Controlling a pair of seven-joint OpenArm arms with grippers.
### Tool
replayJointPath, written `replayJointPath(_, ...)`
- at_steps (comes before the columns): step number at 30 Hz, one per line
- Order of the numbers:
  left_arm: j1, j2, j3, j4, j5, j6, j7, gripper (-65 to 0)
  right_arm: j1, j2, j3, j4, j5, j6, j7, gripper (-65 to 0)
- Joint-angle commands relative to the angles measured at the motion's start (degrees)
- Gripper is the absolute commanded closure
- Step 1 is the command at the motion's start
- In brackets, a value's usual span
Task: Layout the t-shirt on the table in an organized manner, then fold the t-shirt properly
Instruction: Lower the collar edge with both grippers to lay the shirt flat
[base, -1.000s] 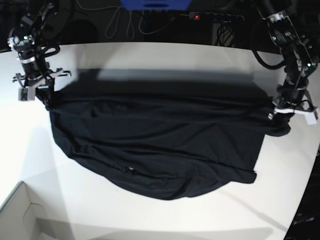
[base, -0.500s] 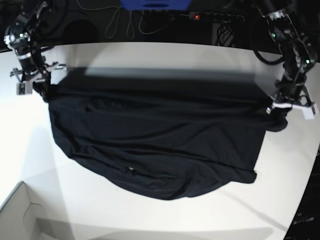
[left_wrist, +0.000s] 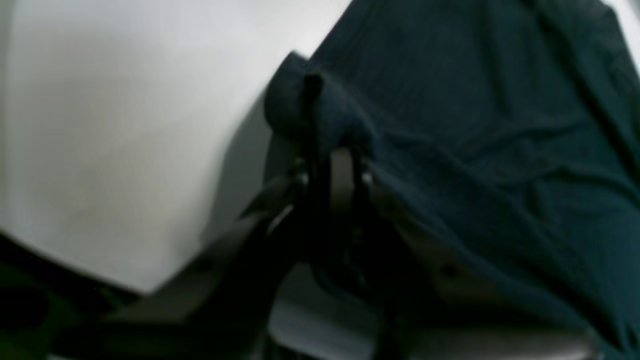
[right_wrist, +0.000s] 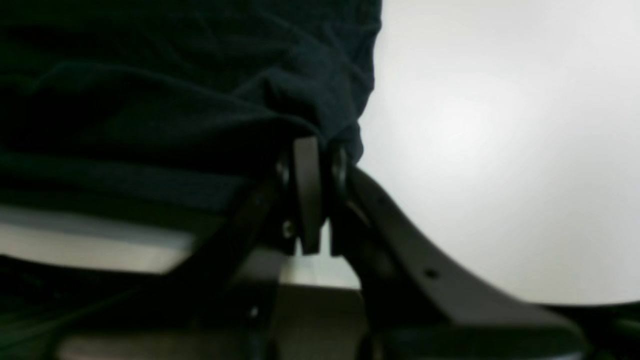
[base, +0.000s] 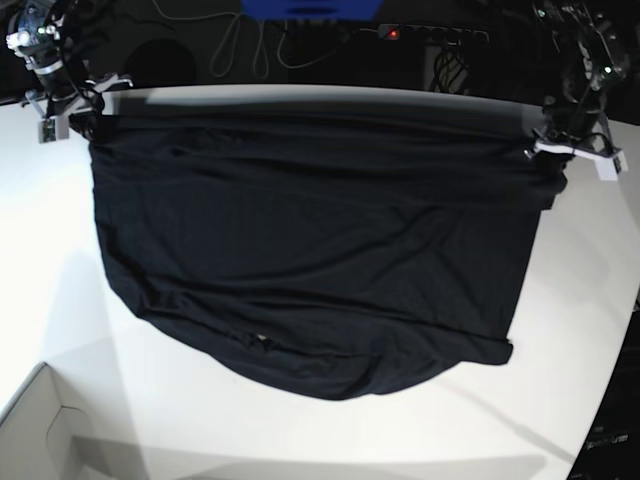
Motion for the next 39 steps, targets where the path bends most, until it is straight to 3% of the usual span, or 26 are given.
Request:
replayJointPath(1, -0.02, -0.82, -0.16, 0.48, -0.35, -0.17, -1.57, 0.0, -0.69, 0.69, 0.27, 0.28, 0.58, -0.49, 1.05, 0.0)
replayJointPath(9, -0.02, 0.59, -0.07, -0.75, -0.27, -0.17, -1.57, 0.0, -0.61, 0.69, 0.27, -4.65, 0.58, -0.49, 1.05, -0.1)
replayJointPath(17, -0.02, 1.03, -0.07, -0.75, -0.27, -0.26, -1.57, 0.0, -2.36, 0.52, -1.75, -2.18, 0.67, -0.49, 1.40, -14.8)
replayJointPath(21, 0.07, 1.12, 0.81, -0.75, -0.18, -0.26, -1.57, 0.0, -1.48, -4.84, 4.67, 2.83, 0.85, -0.49, 1.40, -20.6)
replayJointPath(26, 0.07, 1.12, 1.16, -0.75, -0.09, -0.26, -1.57, 0.0, 0.54, -10.73, 9.50, 8.45, 0.67, -0.49, 1.05, -33.0)
replayJointPath(30, 0.07, 1.12, 1.16, -0.75, -0.18, -0.26, -1.57, 0.0, -1.92, -12.14, 6.34, 10.65, 0.58, -0.49, 1.05, -35.6)
replayJointPath(39, 0.86, 1.03, 1.07, -0.75, -0.09, -0.26, -1.57, 0.0, -2.72, -13.02, 7.21, 10.83, 0.58, -0.49, 1.05, -35.8)
